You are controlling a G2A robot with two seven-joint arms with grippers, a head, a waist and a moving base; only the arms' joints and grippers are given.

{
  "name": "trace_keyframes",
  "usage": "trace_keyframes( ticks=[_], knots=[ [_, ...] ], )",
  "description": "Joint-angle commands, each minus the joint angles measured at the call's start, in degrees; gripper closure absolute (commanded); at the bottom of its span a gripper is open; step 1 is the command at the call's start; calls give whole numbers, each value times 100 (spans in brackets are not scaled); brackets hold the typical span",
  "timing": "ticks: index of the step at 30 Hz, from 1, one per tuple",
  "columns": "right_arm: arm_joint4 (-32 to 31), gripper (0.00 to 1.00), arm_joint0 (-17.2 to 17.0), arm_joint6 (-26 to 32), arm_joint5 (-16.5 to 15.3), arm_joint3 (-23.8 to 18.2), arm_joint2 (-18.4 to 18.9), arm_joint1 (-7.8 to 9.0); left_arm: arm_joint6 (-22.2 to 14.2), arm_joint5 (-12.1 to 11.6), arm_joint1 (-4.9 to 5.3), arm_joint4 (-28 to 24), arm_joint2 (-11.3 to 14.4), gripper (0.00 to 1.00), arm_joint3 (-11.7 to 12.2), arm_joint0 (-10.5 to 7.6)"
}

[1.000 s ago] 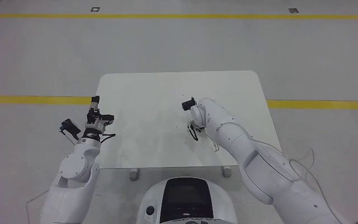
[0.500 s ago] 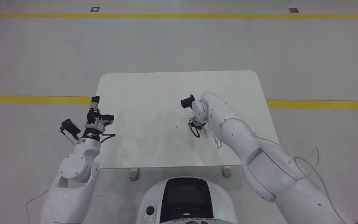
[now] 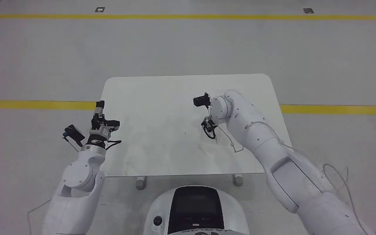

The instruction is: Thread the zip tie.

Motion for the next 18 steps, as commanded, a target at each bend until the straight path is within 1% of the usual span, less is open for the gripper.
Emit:
trace_keyframes(
  ticks=[1,3,4,14,16,18],
  knots=[
    [39,100,-137,72,28,-295,192,105,0,0,0,0,0,0,0,0],
    [126,100,-305,173,37,-630,410,212,0,0,0,0,0,0,0,0],
    [152,100,-351,208,39,-728,473,242,0,0,0,0,0,0,0,0],
    [178,100,-366,166,43,-733,488,243,0,0,0,0,0,0,0,0],
    [686,100,-453,-81,25,-836,790,275,0,0,0,0,0,0,0,0],
    [1134,100,-542,-249,97,-941,1117,326,0,0,0,0,0,0,0,0]
  ],
)
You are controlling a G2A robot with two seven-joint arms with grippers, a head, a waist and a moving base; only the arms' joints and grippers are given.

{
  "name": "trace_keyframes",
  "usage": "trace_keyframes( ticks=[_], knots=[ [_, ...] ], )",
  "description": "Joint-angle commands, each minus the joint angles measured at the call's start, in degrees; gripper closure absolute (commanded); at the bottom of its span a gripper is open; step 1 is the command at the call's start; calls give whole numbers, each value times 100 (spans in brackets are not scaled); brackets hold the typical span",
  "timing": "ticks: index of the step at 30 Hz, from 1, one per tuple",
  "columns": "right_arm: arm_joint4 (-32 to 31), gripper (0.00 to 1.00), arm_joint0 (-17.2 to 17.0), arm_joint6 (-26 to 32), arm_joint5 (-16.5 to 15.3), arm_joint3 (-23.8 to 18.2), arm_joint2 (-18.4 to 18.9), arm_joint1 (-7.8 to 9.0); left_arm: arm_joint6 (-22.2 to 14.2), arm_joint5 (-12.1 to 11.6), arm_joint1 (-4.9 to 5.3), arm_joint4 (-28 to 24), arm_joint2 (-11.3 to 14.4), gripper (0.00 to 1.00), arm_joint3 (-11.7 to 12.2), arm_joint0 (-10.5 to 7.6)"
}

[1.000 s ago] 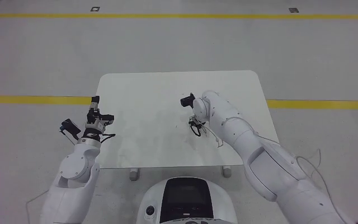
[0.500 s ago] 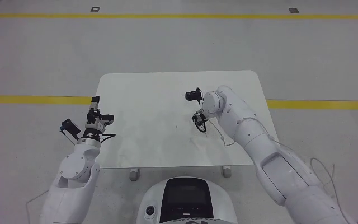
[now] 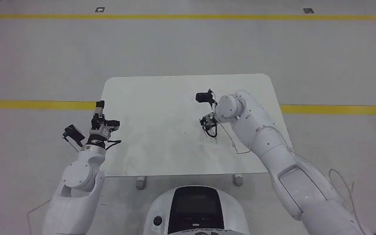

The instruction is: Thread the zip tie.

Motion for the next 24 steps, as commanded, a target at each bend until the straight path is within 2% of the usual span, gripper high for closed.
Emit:
trace_keyframes(
  ticks=[1,5,10,18,20,24],
  knots=[
    [486,100,-108,-151,68,-112,327,55,0,0,0,0,0,0,0,0],
    [1425,100,-431,-368,372,-390,861,121,0,0,0,0,0,0,0,0],
    [2656,100,-710,-485,706,-529,1289,121,0,0,0,0,0,0,0,0],
    [2735,100,-758,-545,680,-548,1304,118,0,0,0,0,0,0,0,0],
    [3344,100,-901,-764,729,-625,1504,103,0,0,0,0,0,0,0,0],
    [3894,100,-1088,-1308,1055,-871,1658,84,0,0,0,0,0,0,0,0]
  ],
)
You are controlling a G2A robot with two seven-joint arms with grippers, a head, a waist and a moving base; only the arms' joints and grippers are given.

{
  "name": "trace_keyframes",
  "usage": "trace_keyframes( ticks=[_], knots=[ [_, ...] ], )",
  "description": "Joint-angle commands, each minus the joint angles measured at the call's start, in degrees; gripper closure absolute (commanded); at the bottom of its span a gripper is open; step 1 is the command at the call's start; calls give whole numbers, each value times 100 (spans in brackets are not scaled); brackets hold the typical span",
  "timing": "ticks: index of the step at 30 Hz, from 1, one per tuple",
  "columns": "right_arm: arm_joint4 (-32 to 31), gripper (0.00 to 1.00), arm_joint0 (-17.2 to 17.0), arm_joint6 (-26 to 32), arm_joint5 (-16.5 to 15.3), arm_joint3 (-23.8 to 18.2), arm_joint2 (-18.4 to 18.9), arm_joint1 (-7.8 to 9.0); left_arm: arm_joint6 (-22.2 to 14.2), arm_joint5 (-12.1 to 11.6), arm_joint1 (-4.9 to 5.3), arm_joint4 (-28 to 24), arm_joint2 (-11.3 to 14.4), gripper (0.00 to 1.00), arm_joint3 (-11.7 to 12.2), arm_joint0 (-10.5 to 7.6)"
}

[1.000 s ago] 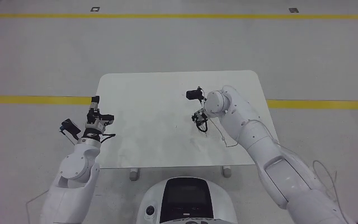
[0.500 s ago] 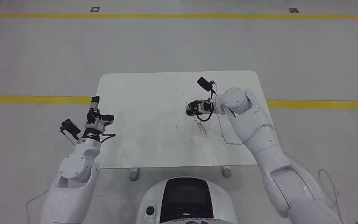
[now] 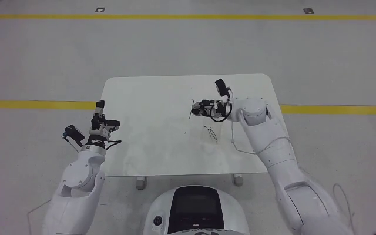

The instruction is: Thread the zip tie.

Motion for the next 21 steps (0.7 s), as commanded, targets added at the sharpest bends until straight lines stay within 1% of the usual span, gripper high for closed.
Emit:
trace_keyframes(
  ticks=[1,5,7,17,20,21],
  knots=[
    [339,100,-86,-230,173,-119,48,-18,0,0,0,0,0,0,0,0],
    [962,100,-208,-583,632,-235,131,-53,0,0,0,0,0,0,0,0],
    [1253,100,-245,-675,791,-252,177,-66,0,0,0,0,0,0,0,0],
    [1320,100,-277,-738,798,-284,186,-62,0,0,0,0,0,0,0,0],
    [1303,100,-394,-1036,709,-484,92,-72,-20,-17,-2,12,12,0,-6,-14],
    [1292,100,-424,-1160,693,-544,62,-78,-76,-80,-4,41,29,0,-16,-30]
  ],
)
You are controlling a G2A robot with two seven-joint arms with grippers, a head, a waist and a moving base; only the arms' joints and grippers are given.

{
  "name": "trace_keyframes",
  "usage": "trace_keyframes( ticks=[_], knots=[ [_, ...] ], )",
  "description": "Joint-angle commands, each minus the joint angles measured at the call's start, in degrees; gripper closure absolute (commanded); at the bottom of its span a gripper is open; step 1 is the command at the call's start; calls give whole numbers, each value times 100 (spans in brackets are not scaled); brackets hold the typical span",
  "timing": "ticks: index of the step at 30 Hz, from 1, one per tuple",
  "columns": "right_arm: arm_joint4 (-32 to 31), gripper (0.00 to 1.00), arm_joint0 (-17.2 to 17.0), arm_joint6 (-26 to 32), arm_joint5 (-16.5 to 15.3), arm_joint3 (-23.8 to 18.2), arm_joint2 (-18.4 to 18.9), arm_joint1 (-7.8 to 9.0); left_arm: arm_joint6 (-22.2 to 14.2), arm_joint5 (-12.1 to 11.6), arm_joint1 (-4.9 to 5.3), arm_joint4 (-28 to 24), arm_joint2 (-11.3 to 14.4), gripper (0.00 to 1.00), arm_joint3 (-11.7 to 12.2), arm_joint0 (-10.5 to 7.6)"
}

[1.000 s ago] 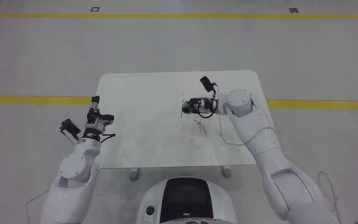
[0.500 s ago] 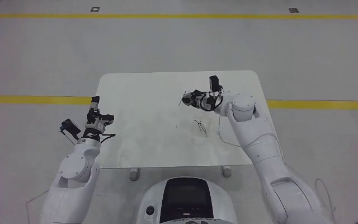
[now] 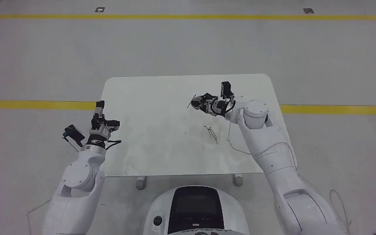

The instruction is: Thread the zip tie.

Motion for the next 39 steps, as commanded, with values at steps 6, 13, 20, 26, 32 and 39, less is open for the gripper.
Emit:
trace_keyframes(
  ticks=[6,13,20,26,32,39],
  knots=[
    [-31,100,-189,-867,-21,-378,-287,-58,-940,-572,62,1144,91,0,-97,89],
    [-30,100,-197,-1053,93,-406,-340,-73,-1144,-751,78,1327,76,0,-122,135],
    [-305,100,-391,-1204,-366,-691,-551,-67,-2160,-437,100,930,261,0,-88,-33],
    [-504,100,-501,-1589,-689,-746,-756,-90,-2695,-105,139,1156,366,0,-36,-227],
    [-504,100,-501,-1589,-689,-746,-756,-90,-2695,-105,139,1156,366,0,-36,-227],
    [-721,100,-834,-2210,-949,-1144,-946,-109,-3204,15,113,429,650,0,86,-529]
  ],
)
